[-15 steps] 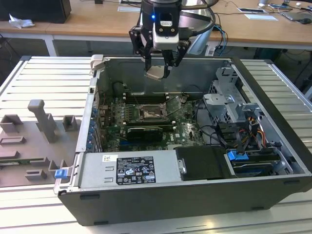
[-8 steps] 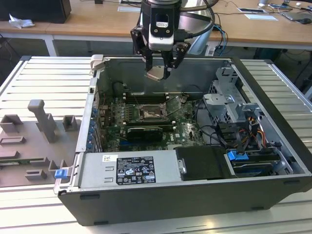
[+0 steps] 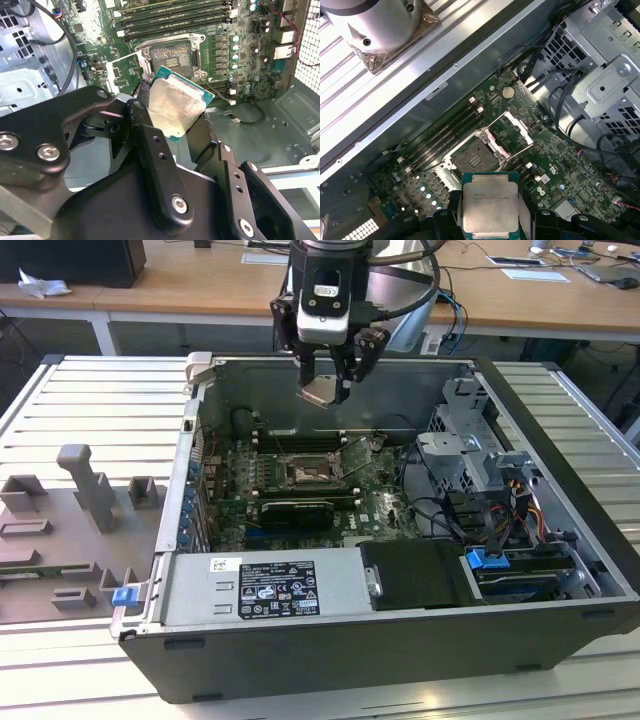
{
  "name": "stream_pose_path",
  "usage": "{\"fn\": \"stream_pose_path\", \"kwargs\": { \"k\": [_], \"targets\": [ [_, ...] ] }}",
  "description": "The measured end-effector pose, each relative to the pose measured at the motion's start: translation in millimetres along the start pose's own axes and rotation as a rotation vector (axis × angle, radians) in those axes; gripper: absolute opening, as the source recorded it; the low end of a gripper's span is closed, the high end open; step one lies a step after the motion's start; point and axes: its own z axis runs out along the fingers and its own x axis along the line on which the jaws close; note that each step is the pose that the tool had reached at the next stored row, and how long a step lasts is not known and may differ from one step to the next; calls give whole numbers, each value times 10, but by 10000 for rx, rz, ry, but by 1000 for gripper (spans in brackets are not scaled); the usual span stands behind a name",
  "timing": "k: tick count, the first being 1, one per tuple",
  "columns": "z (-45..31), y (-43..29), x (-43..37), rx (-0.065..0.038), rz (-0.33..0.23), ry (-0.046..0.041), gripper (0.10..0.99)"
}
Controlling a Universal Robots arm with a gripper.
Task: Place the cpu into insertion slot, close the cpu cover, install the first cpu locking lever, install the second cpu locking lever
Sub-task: 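Place the cpu into insertion slot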
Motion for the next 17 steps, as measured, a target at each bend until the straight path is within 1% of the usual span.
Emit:
{"fn": "stream_pose_path", "kwargs": {
  "k": [3,8,10,17],
  "targets": [
    [7,0,0,-6,196,-16,537],
    [54,-5,-1,-4,215,-18,537],
    [58,-5,-1,-3,256,-22,537],
    [73,-6,-1,-13,743,-66,537]
  ]
}}
